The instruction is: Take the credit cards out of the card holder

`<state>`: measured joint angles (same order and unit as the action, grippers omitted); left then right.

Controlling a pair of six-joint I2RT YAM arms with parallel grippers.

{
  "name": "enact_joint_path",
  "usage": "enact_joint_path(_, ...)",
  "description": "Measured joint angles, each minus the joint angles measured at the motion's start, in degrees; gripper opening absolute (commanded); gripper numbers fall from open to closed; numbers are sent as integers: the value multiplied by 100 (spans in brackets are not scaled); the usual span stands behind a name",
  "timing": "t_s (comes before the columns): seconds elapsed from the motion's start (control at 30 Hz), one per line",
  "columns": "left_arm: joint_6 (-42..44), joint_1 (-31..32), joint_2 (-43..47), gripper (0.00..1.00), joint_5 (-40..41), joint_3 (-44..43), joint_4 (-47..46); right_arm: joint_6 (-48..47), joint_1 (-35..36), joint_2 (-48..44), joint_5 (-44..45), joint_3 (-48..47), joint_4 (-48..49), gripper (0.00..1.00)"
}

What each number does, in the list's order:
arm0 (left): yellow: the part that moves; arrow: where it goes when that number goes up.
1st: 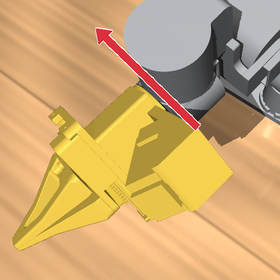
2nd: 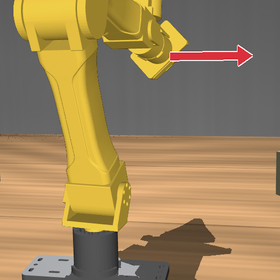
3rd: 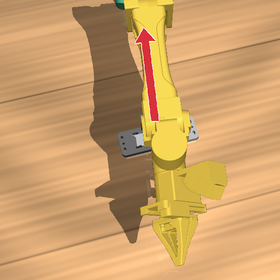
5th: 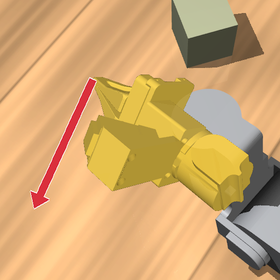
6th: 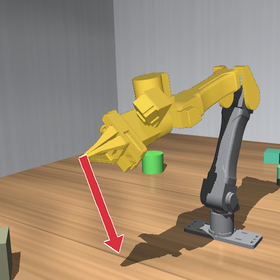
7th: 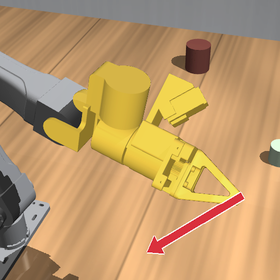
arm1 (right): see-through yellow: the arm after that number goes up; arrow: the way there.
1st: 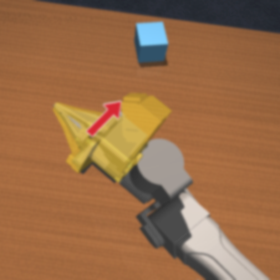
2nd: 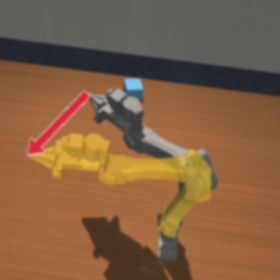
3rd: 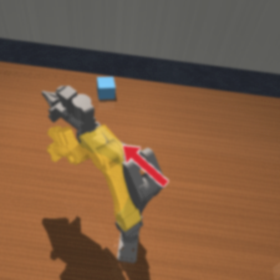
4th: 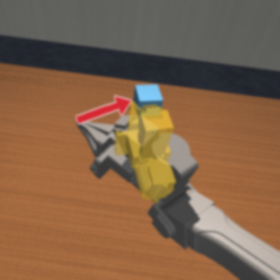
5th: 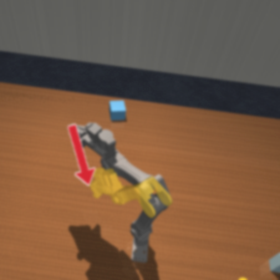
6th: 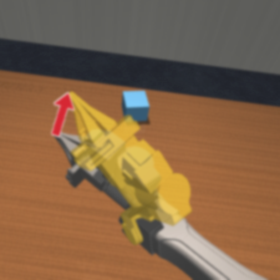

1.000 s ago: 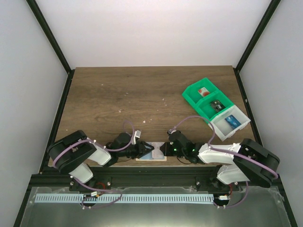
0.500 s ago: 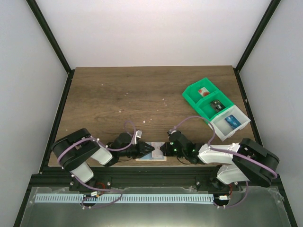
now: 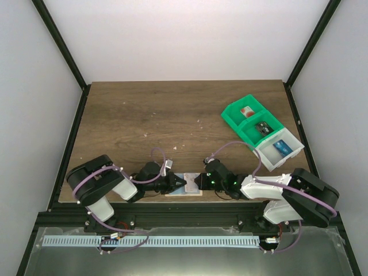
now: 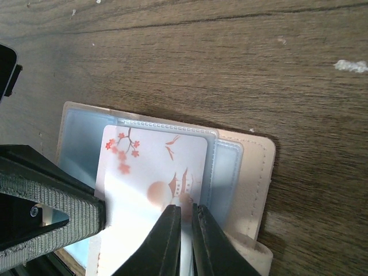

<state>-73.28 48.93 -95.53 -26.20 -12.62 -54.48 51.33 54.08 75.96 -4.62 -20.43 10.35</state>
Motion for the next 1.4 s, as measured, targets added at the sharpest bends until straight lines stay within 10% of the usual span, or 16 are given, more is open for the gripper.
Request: enact_joint_path(1.4,26,-2,74,0,17,109,-127,20,0,103,13,28,177,8)
